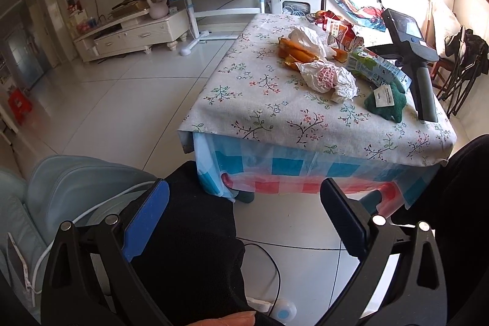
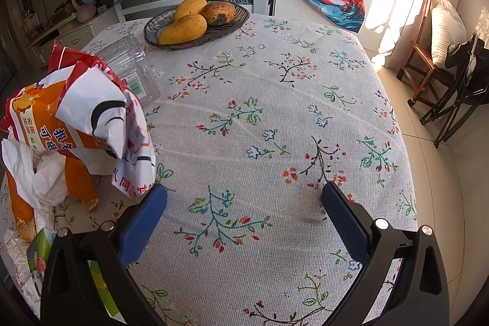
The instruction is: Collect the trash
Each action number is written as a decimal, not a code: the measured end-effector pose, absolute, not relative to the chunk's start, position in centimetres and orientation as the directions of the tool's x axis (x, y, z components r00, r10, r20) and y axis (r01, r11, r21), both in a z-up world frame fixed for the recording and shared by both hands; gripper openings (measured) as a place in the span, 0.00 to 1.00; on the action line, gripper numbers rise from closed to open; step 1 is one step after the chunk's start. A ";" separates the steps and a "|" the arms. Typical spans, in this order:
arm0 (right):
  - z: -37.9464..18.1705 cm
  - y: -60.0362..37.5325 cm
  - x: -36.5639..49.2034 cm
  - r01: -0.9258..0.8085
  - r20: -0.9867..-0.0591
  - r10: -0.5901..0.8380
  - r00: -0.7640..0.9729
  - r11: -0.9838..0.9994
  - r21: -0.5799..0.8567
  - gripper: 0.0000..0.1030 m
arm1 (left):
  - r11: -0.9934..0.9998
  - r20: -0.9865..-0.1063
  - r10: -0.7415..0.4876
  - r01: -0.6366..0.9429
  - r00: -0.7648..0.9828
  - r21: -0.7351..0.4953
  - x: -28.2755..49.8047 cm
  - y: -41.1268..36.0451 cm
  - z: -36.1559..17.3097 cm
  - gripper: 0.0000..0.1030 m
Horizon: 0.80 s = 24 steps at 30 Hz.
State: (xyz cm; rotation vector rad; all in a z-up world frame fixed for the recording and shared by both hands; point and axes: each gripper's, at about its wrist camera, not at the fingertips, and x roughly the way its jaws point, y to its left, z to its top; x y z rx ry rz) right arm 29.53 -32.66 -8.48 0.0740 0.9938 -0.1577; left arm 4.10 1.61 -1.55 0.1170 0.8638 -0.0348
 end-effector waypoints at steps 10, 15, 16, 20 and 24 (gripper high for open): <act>-8.5 -32.7 29.5 0.166 -0.839 -0.099 0.535 0.986 -0.010 0.94 | 0.991 -0.744 0.088 0.021 0.662 0.136 2.6 3.9 -1.4 0.93; -8.5 -32.7 29.5 0.166 -0.839 -0.099 0.535 0.986 -0.010 0.94 | 0.988 -0.736 0.121 -0.010 0.666 0.153 2.0 5.4 -1.3 0.93; -8.4 -32.7 29.5 0.166 -0.839 -0.099 0.535 0.986 -0.010 0.94 | 0.988 -0.735 0.126 -0.017 0.666 0.154 1.9 5.7 -1.3 0.93; -8.4 -32.7 29.5 0.166 -0.839 -0.099 0.535 0.986 -0.010 0.94 | 0.986 -0.730 0.146 -0.042 0.668 0.158 1.8 6.9 -1.3 0.93; -8.4 -32.7 29.5 0.166 -0.839 -0.099 0.535 0.986 -0.010 0.94 | 0.987 -0.726 0.149 -0.056 0.671 0.151 1.9 7.5 -1.1 0.93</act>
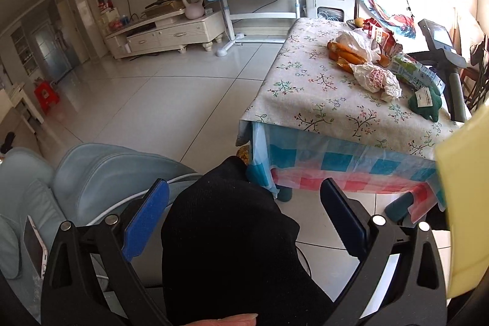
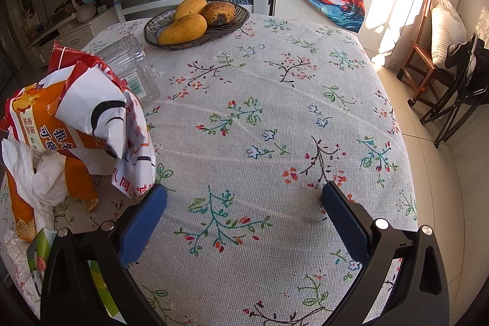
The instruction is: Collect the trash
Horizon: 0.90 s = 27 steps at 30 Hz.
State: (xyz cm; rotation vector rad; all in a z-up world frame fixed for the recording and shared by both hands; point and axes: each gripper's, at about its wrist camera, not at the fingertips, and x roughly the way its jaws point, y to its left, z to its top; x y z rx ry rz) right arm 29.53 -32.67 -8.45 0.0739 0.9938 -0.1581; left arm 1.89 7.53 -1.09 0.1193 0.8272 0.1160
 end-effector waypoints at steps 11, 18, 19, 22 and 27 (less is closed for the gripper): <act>-8.5 -32.7 29.5 0.166 -0.839 -0.099 0.535 0.986 -0.010 0.94 | 0.991 -0.706 0.117 -0.034 0.699 0.131 2.6 6.1 -0.1 0.93; -8.4 -32.7 29.5 0.166 -0.839 -0.099 0.535 0.986 -0.010 0.94 | 0.992 -0.713 0.084 0.008 0.696 0.125 4.1 4.3 -0.3 0.93; -8.4 -32.7 29.5 0.166 -0.839 -0.099 0.535 0.986 -0.010 0.94 | 0.992 -0.713 0.077 0.015 0.697 0.122 4.4 4.0 -0.3 0.93; -8.5 -32.6 29.5 0.166 -0.839 -0.099 0.535 0.986 -0.010 0.94 | 0.993 -0.713 0.062 0.031 0.698 0.117 5.1 3.1 -0.3 0.93; -8.5 -32.6 29.5 0.166 -0.839 -0.099 0.535 0.986 -0.010 0.94 | 0.992 -0.710 0.040 0.058 0.703 0.113 6.5 1.5 -0.2 0.93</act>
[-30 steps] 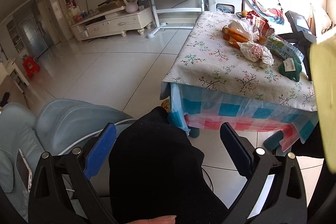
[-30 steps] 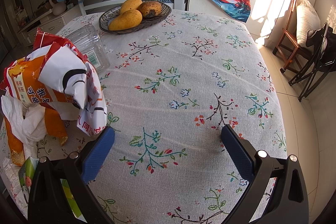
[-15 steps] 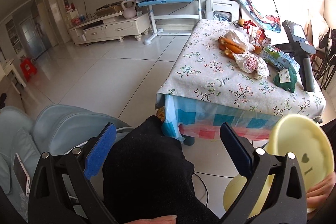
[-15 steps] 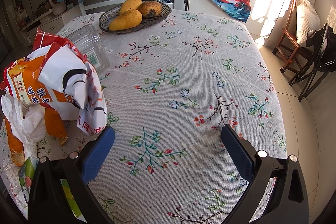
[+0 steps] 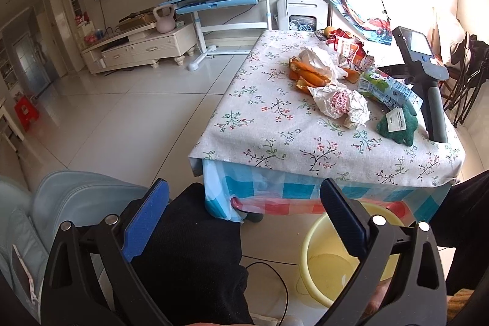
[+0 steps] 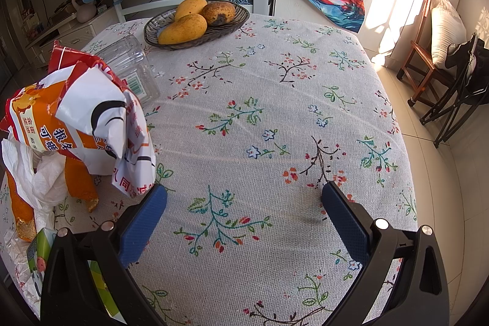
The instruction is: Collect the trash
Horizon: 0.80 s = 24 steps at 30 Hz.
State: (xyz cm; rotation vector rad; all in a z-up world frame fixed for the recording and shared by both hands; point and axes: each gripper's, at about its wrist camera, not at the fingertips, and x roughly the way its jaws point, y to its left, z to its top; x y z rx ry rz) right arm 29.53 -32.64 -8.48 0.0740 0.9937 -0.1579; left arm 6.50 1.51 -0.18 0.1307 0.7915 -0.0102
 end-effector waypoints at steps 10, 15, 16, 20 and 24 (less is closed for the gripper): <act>-8.5 -32.7 29.5 0.166 -0.839 -0.099 0.535 0.986 -0.010 0.94 | 0.993 -0.652 0.021 0.060 0.758 0.102 8.4 -0.6 0.6 0.93; -8.4 -32.7 29.5 0.166 -0.839 -0.099 0.535 0.986 -0.010 0.94 | 0.988 -0.636 0.012 0.088 0.772 0.125 9.9 -2.1 0.7 0.93; -8.5 -32.7 29.5 0.166 -0.839 -0.099 0.535 0.986 -0.010 0.94 | 0.989 -0.644 -0.007 0.102 0.765 0.110 10.4 -2.3 0.6 0.93; -8.5 -32.6 29.5 0.166 -0.839 -0.099 0.535 0.986 -0.010 0.94 | 0.988 -0.667 -0.049 0.132 0.744 0.075 12.3 -3.1 -0.1 0.93; -8.5 -32.7 29.5 0.166 -0.839 -0.099 0.535 0.986 -0.010 0.94 | 0.984 -0.681 -0.052 0.152 0.730 0.088 14.1 -4.1 -0.9 0.93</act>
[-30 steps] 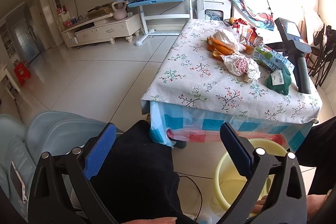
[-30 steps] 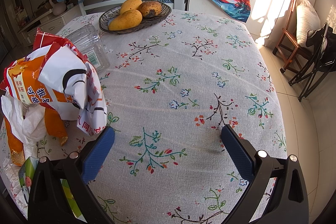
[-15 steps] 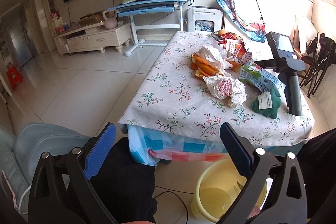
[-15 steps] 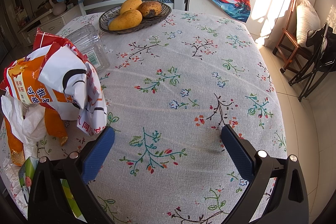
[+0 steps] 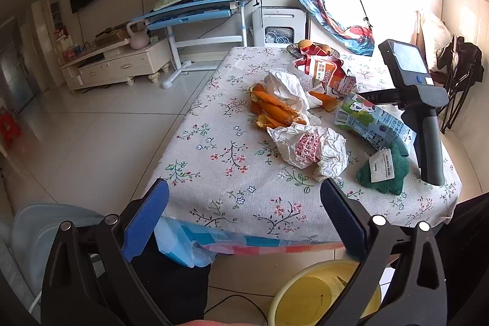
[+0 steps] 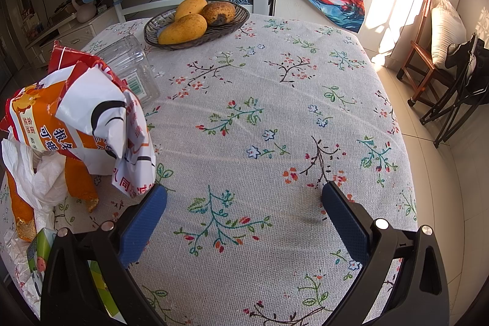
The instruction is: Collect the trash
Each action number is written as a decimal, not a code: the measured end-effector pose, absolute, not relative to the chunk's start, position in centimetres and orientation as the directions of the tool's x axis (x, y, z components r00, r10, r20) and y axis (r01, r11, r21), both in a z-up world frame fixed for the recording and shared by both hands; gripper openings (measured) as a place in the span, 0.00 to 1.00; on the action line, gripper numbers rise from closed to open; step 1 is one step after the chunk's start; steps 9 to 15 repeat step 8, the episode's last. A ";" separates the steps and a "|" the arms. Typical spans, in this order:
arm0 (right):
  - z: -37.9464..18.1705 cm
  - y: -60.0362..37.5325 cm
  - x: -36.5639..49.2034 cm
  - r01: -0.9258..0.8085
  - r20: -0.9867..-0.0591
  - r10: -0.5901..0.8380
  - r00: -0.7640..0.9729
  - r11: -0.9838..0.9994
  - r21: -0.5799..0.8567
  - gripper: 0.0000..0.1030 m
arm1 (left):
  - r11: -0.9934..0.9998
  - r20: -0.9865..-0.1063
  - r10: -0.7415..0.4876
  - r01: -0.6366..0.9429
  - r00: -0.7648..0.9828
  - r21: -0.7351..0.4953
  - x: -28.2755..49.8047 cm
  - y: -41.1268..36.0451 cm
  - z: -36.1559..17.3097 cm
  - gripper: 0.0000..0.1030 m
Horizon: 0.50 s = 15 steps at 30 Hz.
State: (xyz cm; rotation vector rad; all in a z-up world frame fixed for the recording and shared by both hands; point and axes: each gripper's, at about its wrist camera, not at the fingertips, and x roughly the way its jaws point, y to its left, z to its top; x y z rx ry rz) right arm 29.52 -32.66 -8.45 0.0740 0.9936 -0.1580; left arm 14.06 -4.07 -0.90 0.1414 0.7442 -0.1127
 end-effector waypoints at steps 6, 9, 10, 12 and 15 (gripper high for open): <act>-8.5 -32.7 29.5 0.166 -0.839 -0.099 0.535 0.986 -0.010 0.94 | 0.974 -0.722 -0.111 0.220 0.683 0.058 16.8 -5.1 -1.9 0.93; -8.5 -32.6 29.5 0.166 -0.839 -0.099 0.535 0.986 -0.010 0.94 | 0.971 -0.709 -0.112 0.230 0.696 0.072 17.3 -5.5 -1.8 0.93; -8.5 -32.6 29.5 0.166 -0.839 -0.099 0.535 0.986 -0.010 0.94 | 0.971 -0.709 -0.112 0.230 0.696 0.072 17.3 -5.5 -1.8 0.93; -8.5 -32.6 29.5 0.166 -0.839 -0.099 0.535 0.986 -0.010 0.94 | 0.971 -0.709 -0.112 0.230 0.696 0.072 17.3 -5.5 -1.8 0.93; -8.5 -32.6 29.5 0.166 -0.839 -0.099 0.535 0.986 -0.010 0.94 | 0.971 -0.709 -0.112 0.230 0.696 0.072 17.3 -5.5 -1.8 0.93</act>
